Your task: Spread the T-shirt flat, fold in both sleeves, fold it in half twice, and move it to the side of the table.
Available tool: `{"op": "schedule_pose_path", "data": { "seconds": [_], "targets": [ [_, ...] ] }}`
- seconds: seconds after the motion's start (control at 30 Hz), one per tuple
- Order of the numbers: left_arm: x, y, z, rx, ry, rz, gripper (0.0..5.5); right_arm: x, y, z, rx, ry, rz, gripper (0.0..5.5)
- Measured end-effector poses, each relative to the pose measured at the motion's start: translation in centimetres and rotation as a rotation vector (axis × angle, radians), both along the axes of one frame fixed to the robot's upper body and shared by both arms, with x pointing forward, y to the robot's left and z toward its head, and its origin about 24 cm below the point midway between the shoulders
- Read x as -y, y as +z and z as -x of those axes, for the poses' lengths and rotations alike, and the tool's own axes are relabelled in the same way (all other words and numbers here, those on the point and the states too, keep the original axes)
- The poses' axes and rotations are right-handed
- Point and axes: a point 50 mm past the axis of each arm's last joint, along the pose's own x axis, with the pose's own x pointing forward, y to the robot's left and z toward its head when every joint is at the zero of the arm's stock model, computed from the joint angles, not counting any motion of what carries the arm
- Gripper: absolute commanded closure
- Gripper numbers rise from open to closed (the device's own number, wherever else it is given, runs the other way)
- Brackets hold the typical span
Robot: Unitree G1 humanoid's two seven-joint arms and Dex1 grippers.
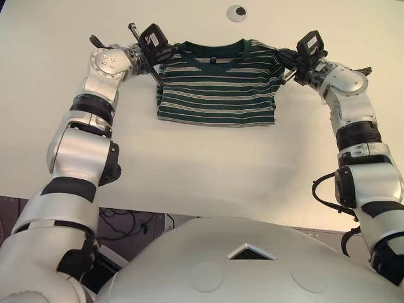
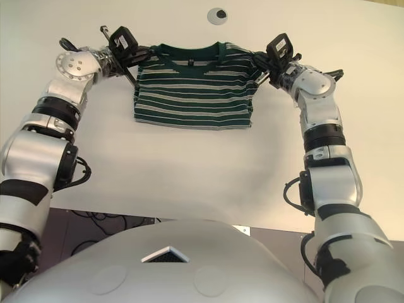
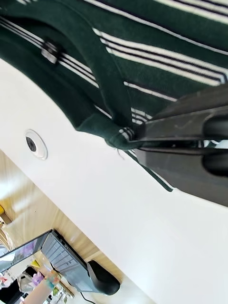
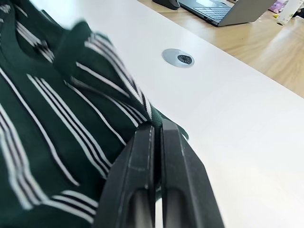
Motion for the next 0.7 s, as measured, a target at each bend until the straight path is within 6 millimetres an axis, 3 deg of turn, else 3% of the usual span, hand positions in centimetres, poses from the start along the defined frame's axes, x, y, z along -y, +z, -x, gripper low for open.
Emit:
{"op": "schedule_pose_path", "data": {
  "seconds": [0.1,0.2,0.3,0.4,0.5,0.6,0.7],
  "targets": [
    [0.7,-0.4,-0.2,0.017,0.025,-0.028,4.59,-0.7,-0.7,-0.5,-0.007,-0.040,0.015,4.54],
    [-0.3,-0.2,-0.6,0.085,0.145,-0.058,4.36,0.2,-0.8,-0.7,0.016,-0.115,0.077,3.96],
    [-1.4,2.1,-1.4,0.228,0.241,0.020,4.36,-0.2,0.5,-1.0,0.131,-0.067,0.121,3.91],
    [0.6,4.5,-1.3,0.191,-0.007,0.234,4.36,-2.6,2.6,-0.9,0.262,0.140,0.124,3.91],
    [2.1,2.7,1.1,-0.104,-0.318,0.293,4.36,-4.2,1.2,0.5,0.234,0.335,0.274,3.91],
    [2.4,-1.5,3.9,-0.359,-0.535,-0.076,4.36,-4.6,-0.2,2.8,0.144,0.597,0.515,3.91],
    [4.3,0.8,1.4,-0.156,-0.584,-0.487,4.36,-7.0,0.8,4.2,0.083,0.774,0.538,3.91]
  ]
}}
